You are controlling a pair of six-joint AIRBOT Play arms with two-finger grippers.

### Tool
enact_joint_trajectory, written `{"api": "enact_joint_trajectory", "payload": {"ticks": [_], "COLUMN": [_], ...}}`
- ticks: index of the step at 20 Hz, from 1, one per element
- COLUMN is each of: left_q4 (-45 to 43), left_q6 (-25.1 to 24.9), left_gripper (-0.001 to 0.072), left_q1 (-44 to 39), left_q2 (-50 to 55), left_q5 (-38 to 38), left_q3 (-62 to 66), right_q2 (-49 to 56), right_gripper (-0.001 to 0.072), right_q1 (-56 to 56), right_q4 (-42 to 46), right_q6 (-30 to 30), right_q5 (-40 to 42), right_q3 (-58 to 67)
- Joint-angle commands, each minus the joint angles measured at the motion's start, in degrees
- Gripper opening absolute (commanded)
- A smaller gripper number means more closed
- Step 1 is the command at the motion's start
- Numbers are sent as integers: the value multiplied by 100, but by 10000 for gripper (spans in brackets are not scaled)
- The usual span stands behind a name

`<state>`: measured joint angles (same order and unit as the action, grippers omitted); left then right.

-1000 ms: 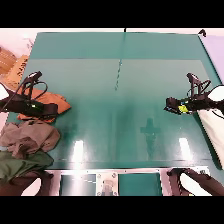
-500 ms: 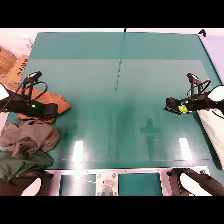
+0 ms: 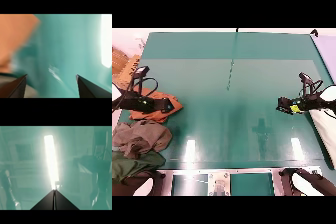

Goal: Fold the shirts.

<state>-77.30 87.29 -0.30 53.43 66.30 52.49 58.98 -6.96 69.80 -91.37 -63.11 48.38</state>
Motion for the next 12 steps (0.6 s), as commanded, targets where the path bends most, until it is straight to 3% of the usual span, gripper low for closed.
{"api": "enact_joint_trajectory", "payload": {"ticks": [1,2,6,10,11,12], "left_q4": [-2146,-2599,-3003,-3532,-3569,-3589], "left_q6": [669,732,205,155,122,68], "left_gripper": [682,717,718,716,680,514], "left_q1": [7,7,7,7,7,7], "left_q2": [168,354,1674,2780,2903,2955], "left_q5": [-896,-990,-1379,-1534,-1534,-1582], "left_q3": [0,0,0,42,42,42], "right_q2": [-2,-2,-2,-2,-2,-2], "right_gripper": [18,18,18,18,18,18], "right_q1": [7,7,7,7,7,7], "right_q4": [-39,-39,-37,-39,-39,-39], "right_q6": [-2,-2,-2,-2,-2,-2], "right_q5": [275,341,494,507,505,505], "right_q3": [-2,-2,-2,-2,-2,-2]}}
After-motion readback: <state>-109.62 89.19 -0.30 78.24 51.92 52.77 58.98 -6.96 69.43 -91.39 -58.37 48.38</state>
